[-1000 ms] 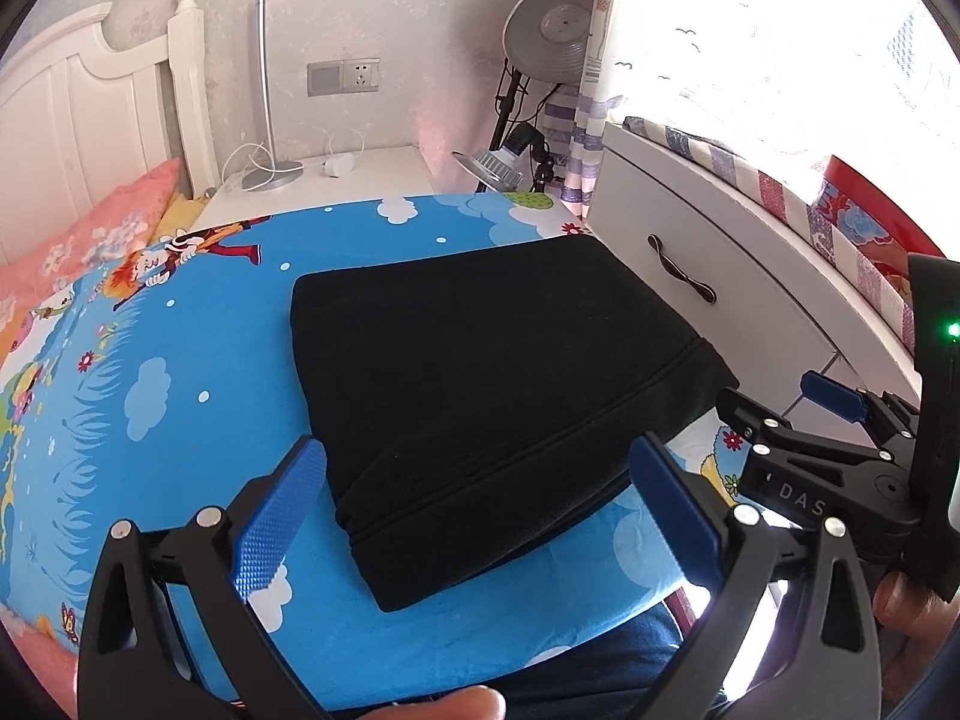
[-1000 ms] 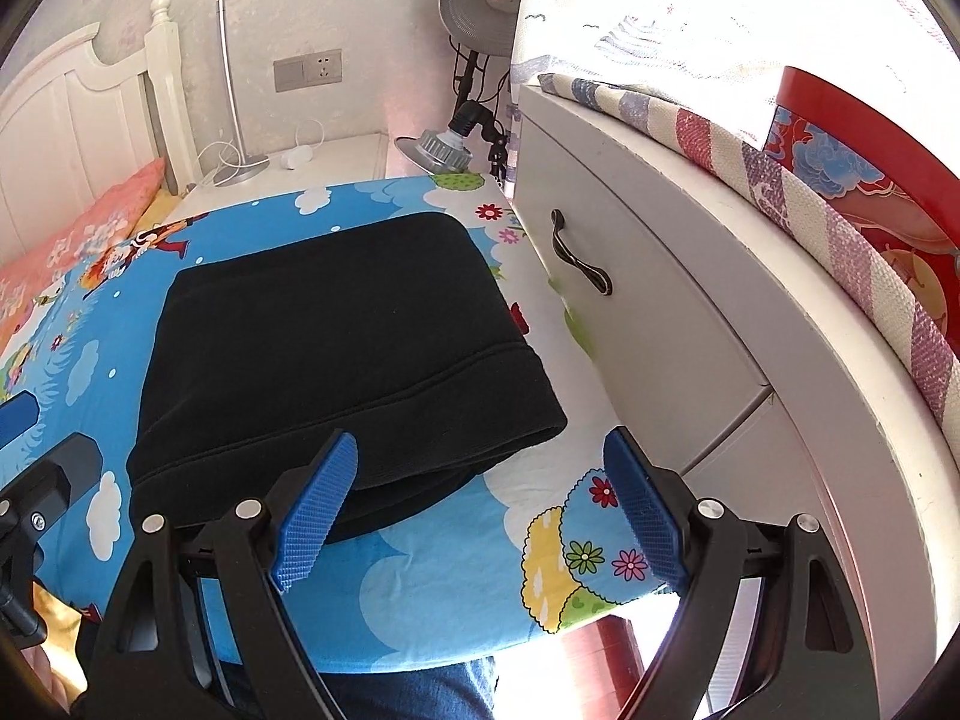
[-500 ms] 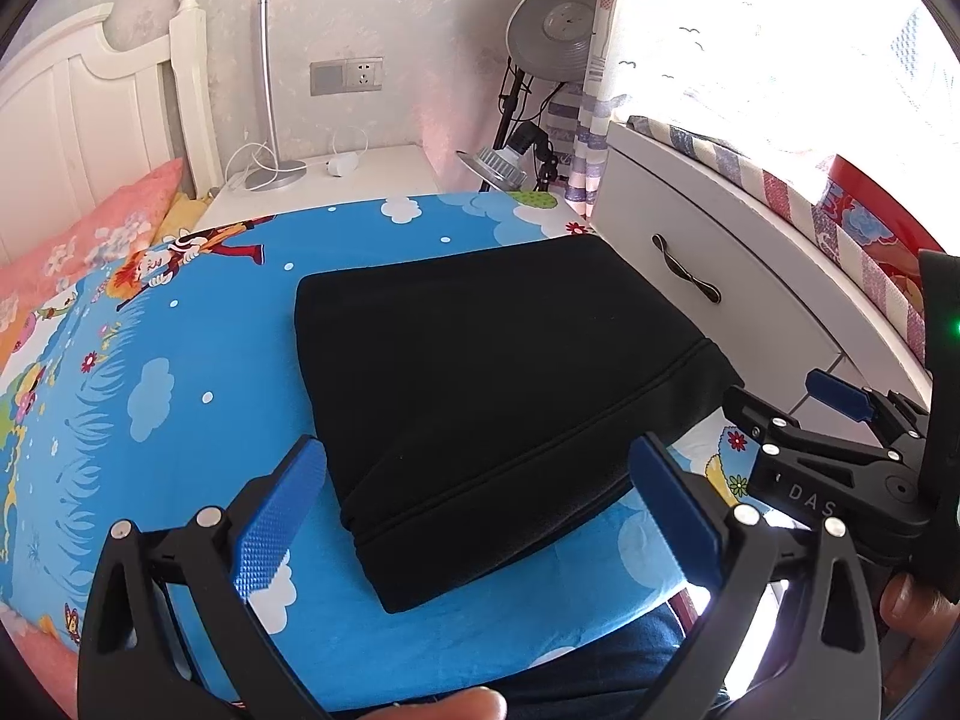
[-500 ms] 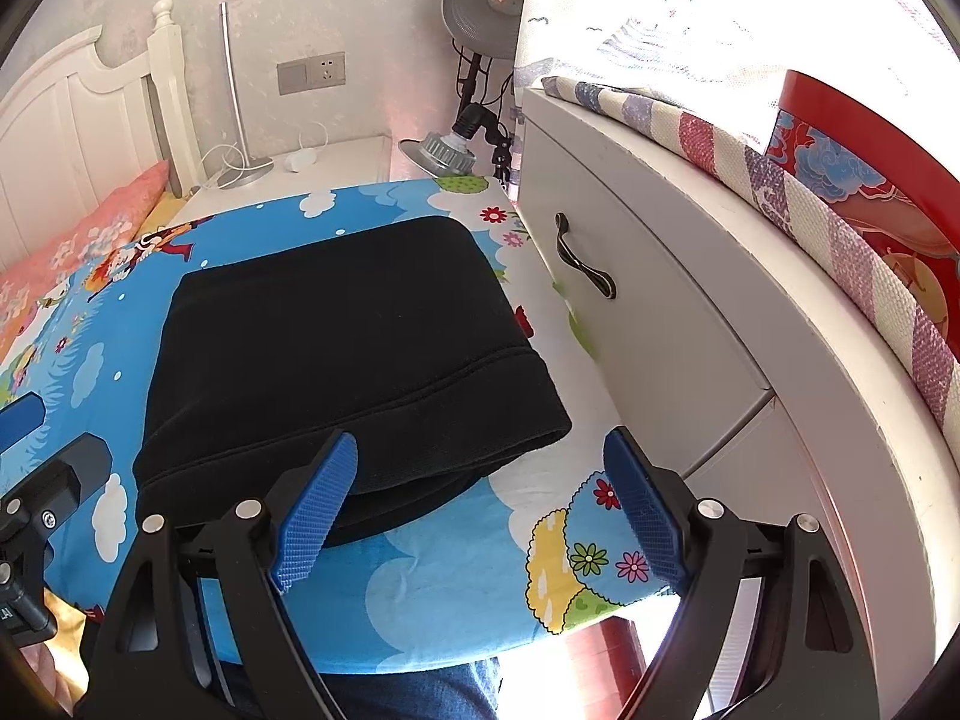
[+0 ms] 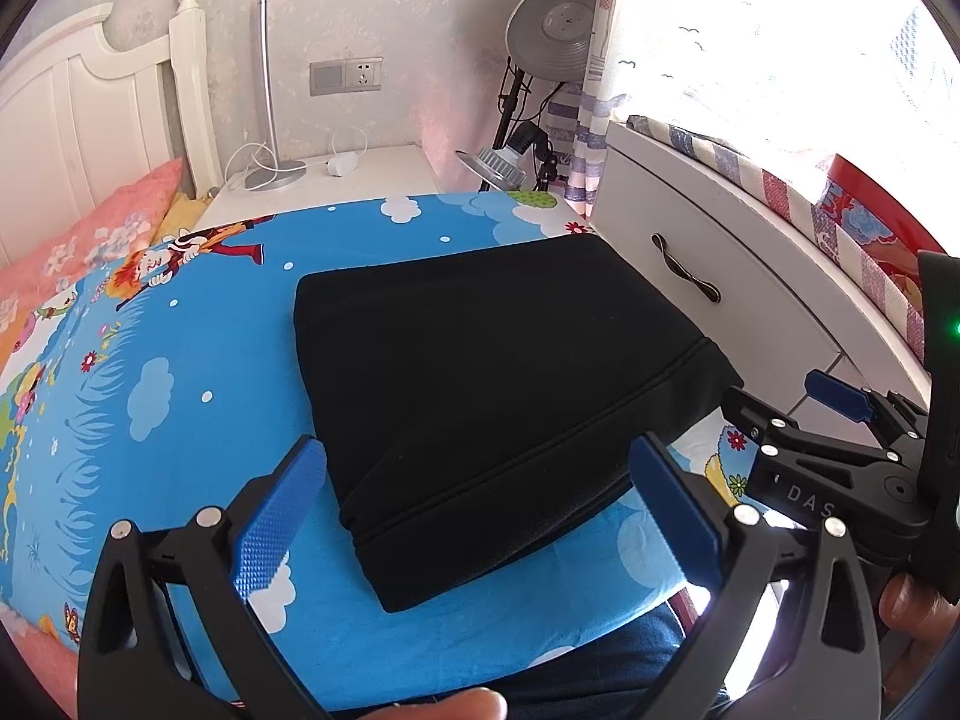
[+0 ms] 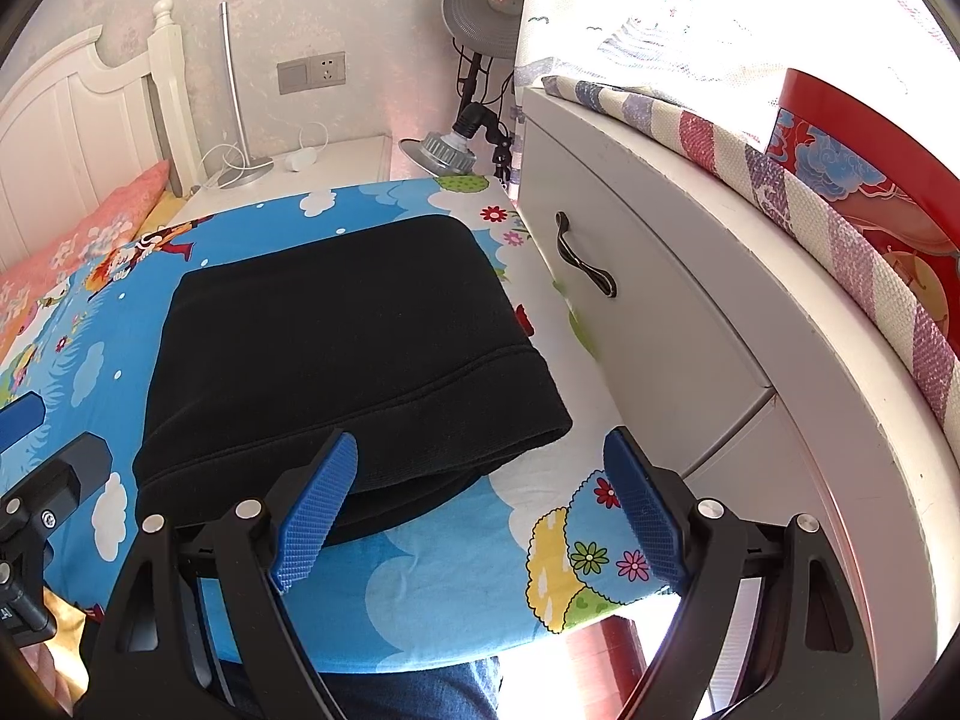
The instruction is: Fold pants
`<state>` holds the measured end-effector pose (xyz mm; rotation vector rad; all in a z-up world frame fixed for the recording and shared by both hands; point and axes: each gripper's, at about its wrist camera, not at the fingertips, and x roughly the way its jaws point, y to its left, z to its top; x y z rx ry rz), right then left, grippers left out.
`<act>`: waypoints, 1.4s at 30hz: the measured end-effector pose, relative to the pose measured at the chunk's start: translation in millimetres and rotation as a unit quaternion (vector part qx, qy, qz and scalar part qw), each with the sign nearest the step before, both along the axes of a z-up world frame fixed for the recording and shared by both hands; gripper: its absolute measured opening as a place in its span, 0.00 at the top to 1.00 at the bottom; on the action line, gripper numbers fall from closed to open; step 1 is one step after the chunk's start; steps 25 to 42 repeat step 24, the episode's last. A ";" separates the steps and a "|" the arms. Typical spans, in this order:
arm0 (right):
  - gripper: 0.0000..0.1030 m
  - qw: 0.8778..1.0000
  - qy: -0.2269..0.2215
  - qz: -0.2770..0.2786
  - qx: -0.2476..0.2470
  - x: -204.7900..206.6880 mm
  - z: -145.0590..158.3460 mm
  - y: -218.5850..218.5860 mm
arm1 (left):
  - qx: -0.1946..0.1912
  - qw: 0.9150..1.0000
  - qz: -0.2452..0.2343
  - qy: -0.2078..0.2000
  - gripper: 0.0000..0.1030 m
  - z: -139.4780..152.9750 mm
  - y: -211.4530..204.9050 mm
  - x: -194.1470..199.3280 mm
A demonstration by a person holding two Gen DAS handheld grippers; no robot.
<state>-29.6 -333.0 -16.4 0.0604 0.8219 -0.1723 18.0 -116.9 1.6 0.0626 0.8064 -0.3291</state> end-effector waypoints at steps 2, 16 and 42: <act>0.21 1.000 0.000 0.000 0.000 -0.2 0.0 0.1 | 0.000 1.000 0.000 -0.001 0.02 0.2 0.0 -0.1; 0.21 1.000 0.004 0.000 0.006 -1.3 -3.8 -1.1 | -0.015 0.999 -0.006 -0.029 0.02 5.2 -0.8 -6.5; 0.15 0.999 -0.018 0.017 0.042 -3.8 -2.9 -1.4 | -0.060 0.997 0.053 -0.020 0.02 19.2 62.3 11.8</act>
